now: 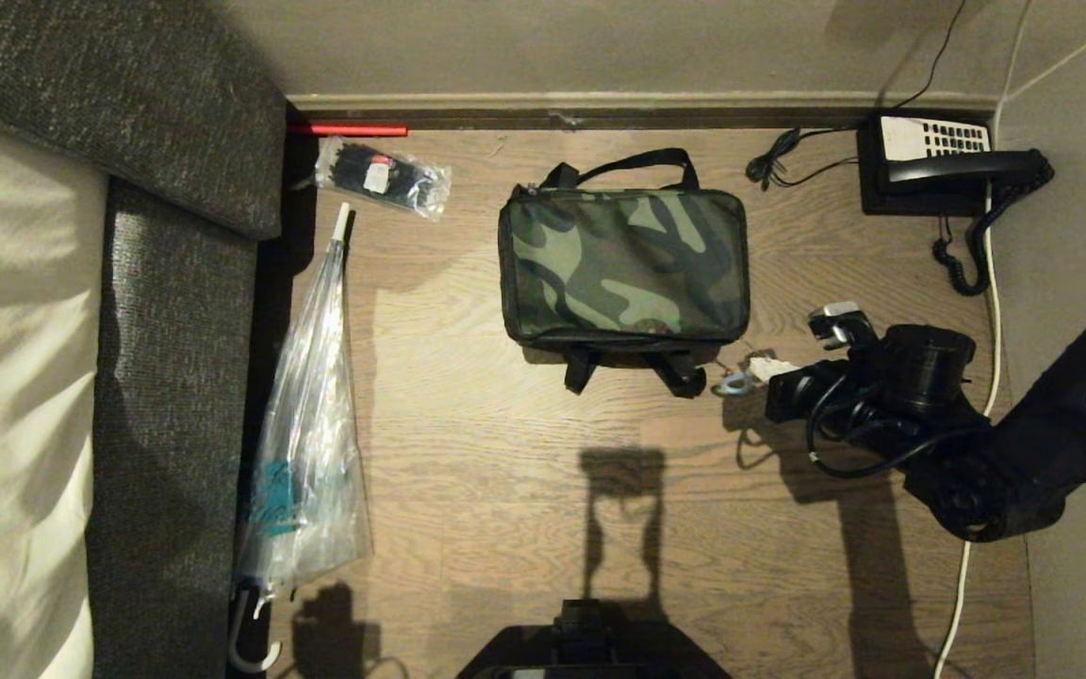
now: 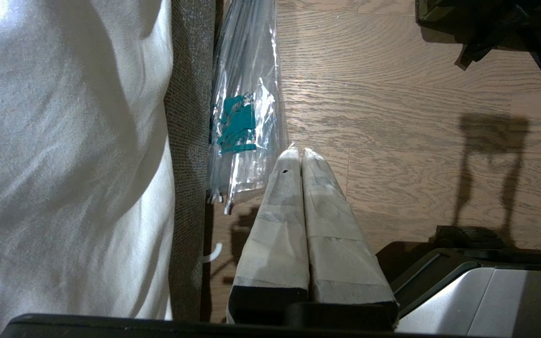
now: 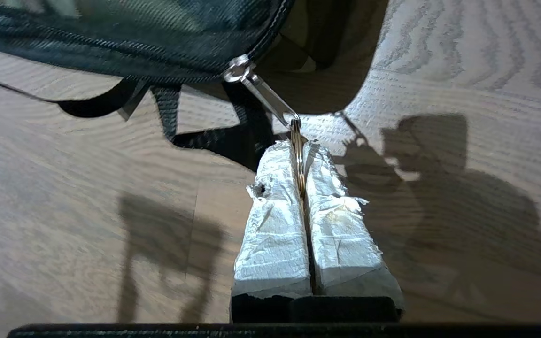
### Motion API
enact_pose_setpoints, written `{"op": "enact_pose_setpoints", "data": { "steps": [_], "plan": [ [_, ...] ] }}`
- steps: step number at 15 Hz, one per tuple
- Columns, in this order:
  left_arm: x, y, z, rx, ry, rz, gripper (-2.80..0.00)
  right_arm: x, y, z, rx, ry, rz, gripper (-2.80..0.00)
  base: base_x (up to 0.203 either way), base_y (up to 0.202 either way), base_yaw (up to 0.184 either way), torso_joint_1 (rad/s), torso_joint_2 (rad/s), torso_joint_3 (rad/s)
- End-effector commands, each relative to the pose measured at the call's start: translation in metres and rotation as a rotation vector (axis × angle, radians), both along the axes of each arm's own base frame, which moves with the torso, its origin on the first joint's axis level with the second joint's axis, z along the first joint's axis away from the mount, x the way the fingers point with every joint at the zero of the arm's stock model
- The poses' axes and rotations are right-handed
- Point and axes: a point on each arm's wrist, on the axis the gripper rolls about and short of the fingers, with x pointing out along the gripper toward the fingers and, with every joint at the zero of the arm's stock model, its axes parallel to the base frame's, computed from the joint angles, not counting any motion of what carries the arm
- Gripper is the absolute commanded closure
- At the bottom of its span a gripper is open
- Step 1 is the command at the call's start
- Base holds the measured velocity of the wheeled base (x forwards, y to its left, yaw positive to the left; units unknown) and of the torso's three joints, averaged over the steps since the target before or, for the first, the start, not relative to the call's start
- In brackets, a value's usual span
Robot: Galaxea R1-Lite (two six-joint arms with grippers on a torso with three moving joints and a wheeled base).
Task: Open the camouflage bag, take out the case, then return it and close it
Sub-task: Open the top of the storage box
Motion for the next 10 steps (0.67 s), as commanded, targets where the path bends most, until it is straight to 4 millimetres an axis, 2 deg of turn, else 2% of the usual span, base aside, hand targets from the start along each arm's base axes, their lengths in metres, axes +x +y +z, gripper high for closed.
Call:
{"op": "enact_pose_setpoints", "data": {
  "steps": [1, 10],
  "plan": [
    [0.0, 0.0, 0.0, 0.0, 0.001, 0.001, 0.0, 0.004, 0.0, -0.001, 0.001, -0.01, -0.001, 0.0, 0.0, 0.0, 0.0, 0.0, 0.0, 0.0],
    [0.0, 0.0, 0.0, -0.001, 0.001, 0.001, 0.0, 0.012, -0.004, 0.027, 0.011, -0.074, 0.008, 0.0, 0.0, 0.0, 0.0, 0.0, 0.0, 0.0]
  ]
}}
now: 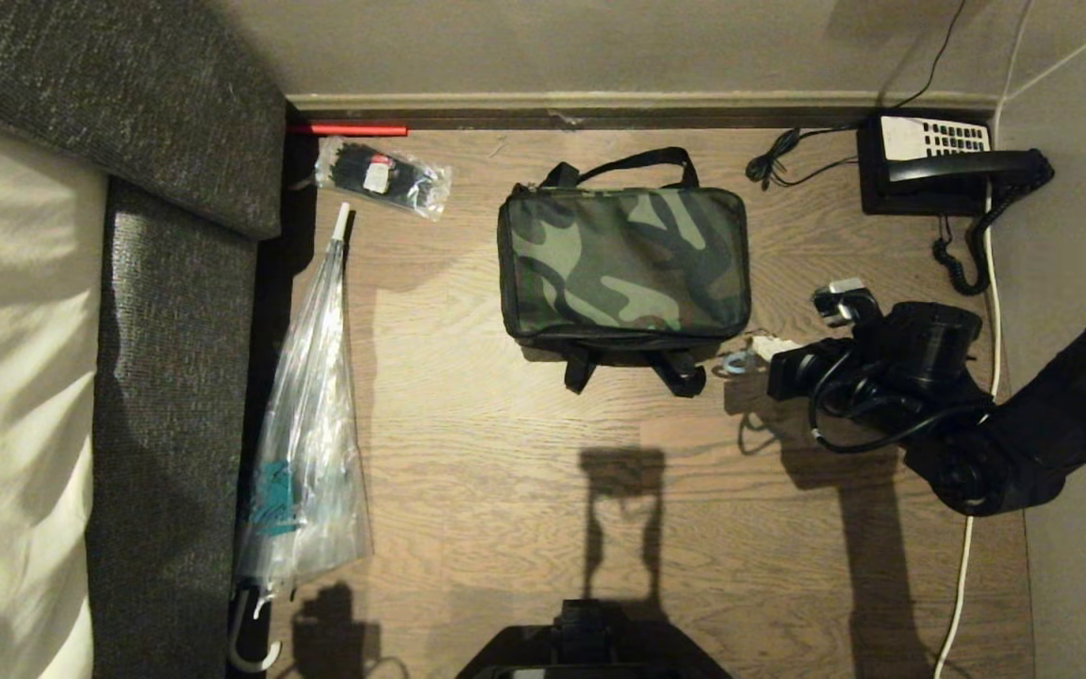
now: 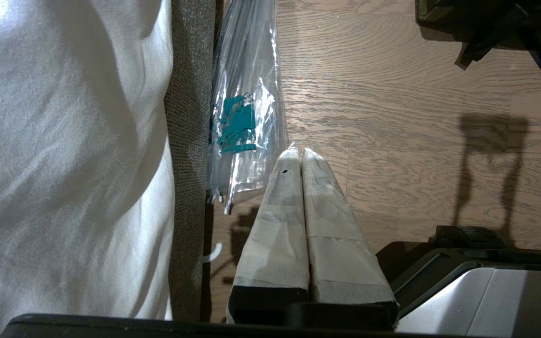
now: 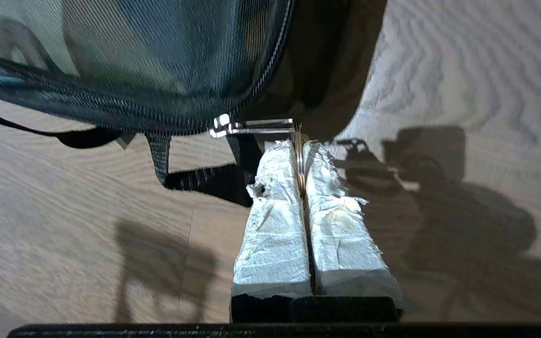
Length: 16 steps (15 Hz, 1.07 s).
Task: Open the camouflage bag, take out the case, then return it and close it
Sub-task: Open the top of the storage box
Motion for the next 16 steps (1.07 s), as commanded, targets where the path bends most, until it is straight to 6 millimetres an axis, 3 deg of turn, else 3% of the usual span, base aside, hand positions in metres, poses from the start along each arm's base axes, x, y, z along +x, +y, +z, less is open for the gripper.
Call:
{"op": "enact_pose_setpoints", "data": {
  "steps": [1, 16],
  "plan": [
    [0.0, 0.0, 0.0, 0.0, 0.001, 0.001, 0.0, 0.0, -0.001, 0.005, 0.002, -0.021, -0.002, 0.0, 0.0, 0.0, 0.0, 0.0, 0.0, 0.0],
    [0.0, 0.0, 0.0, 0.0, 0.0, 0.001, 0.0, 0.01, -0.02, 0.018, -0.043, -0.058, -0.041, 0.0, 0.0, 0.0, 0.0, 0.0, 0.0, 0.0]
  ]
}}
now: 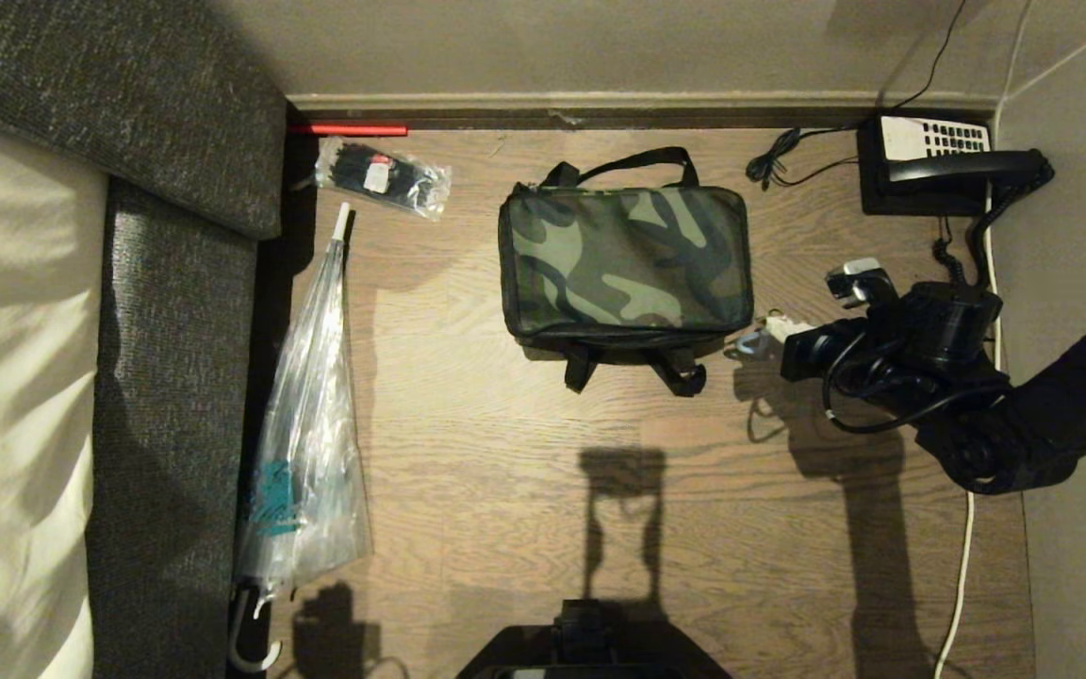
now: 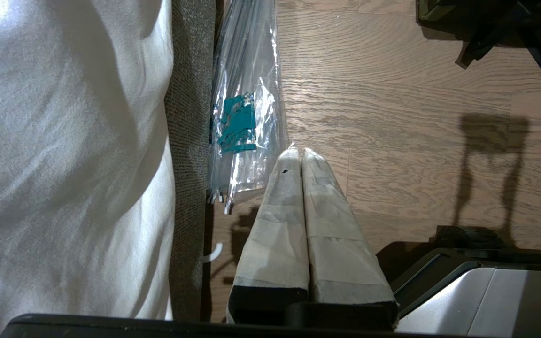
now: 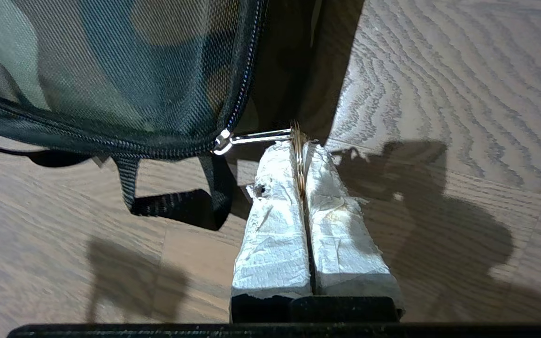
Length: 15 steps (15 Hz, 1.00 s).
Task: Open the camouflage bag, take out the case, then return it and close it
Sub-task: Open the top of the storage box
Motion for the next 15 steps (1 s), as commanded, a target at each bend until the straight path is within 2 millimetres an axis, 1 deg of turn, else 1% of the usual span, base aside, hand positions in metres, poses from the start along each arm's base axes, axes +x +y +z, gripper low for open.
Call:
{"op": "enact_pose_setpoints", "data": {
  "steps": [1, 9, 15],
  "plan": [
    [0.0, 0.0, 0.0, 0.0, 0.001, 0.0, 0.0, 0.002, -0.002, 0.003, -0.004, -0.016, -0.005, 0.0, 0.0, 0.0, 0.0, 0.0, 0.0, 0.0],
    [0.0, 0.0, 0.0, 0.0, 0.001, 0.0, 0.0, 0.008, -0.001, 0.019, 0.006, -0.075, 0.014, 0.0, 0.0, 0.0, 0.0, 0.0, 0.0, 0.0],
    [0.0, 0.0, 0.0, 0.0, 0.001, 0.0, 0.0, 0.009, 0.0, 0.024, 0.007, -0.098, 0.024, 0.0, 0.0, 0.0, 0.0, 0.0, 0.0, 0.0]
  ]
}}
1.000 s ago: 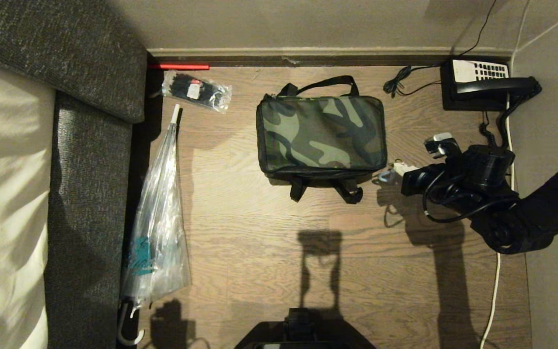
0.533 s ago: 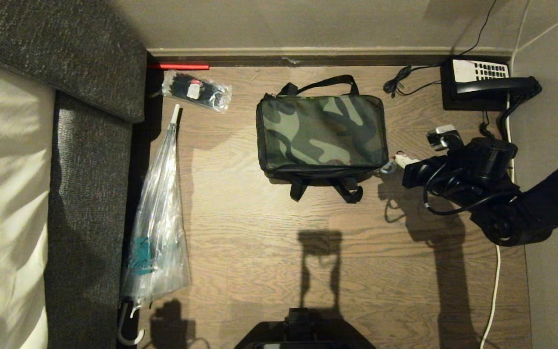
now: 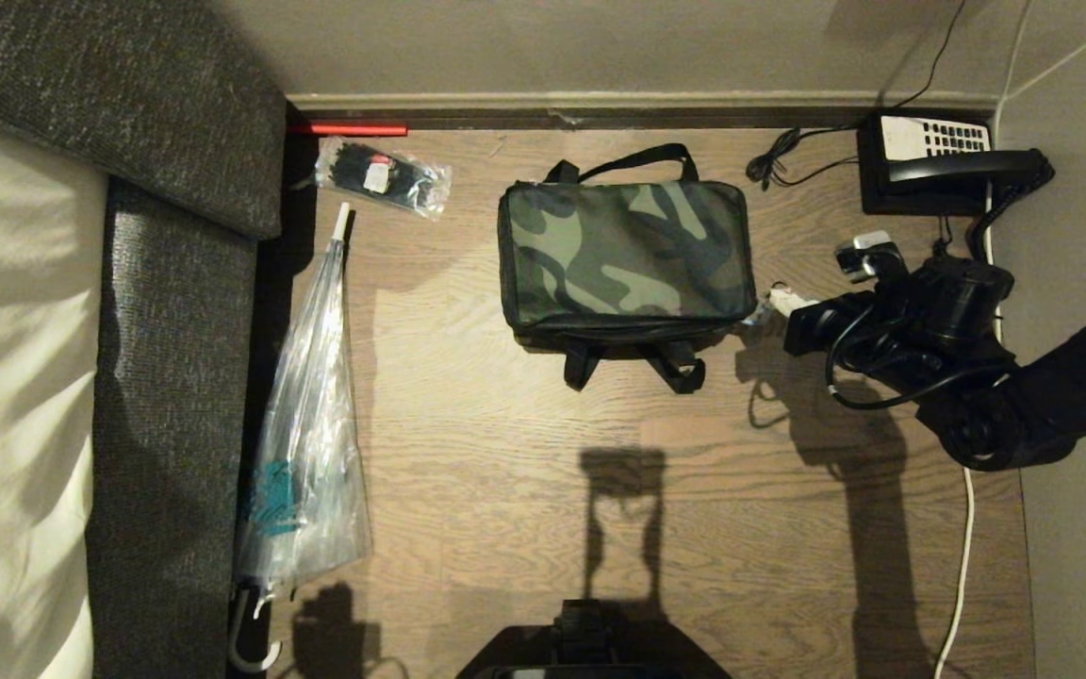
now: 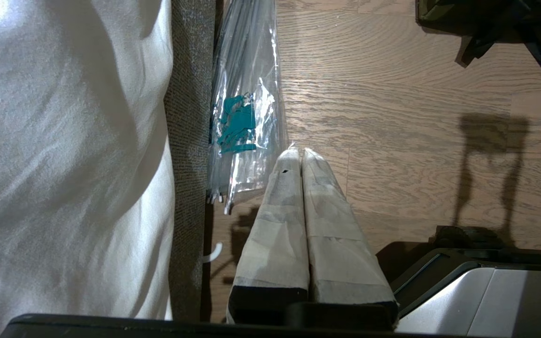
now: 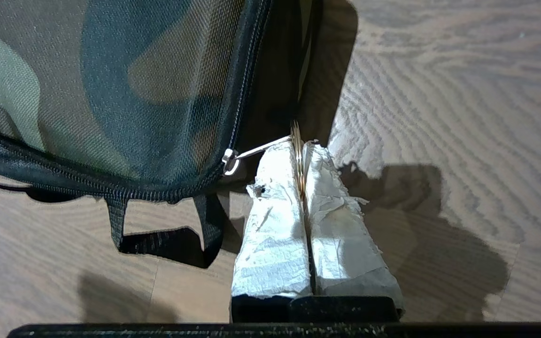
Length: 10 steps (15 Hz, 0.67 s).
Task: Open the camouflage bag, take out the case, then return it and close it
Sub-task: Open the top of the storage box
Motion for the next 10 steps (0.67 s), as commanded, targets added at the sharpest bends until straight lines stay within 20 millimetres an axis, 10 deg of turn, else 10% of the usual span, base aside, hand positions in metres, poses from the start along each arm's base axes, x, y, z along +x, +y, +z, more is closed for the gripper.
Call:
{"op": "enact_pose_setpoints", "data": {
  "steps": [1, 10],
  "plan": [
    [0.0001, 0.0, -0.0004, 0.0, 0.002, 0.0, 0.0, 0.0001, 0.0006, 0.0019, 0.0, -0.013, 0.003, 0.0, 0.0, 0.0, 0.0, 0.0, 0.0, 0.0],
    [0.0, 0.0, 0.0, 0.0, 0.0, 0.0, 0.0, 0.0024, 0.0051, -0.0039, -0.009, -0.006, 0.027, 0.0, 0.0, 0.0, 0.0, 0.0, 0.0, 0.0]
  ]
}}
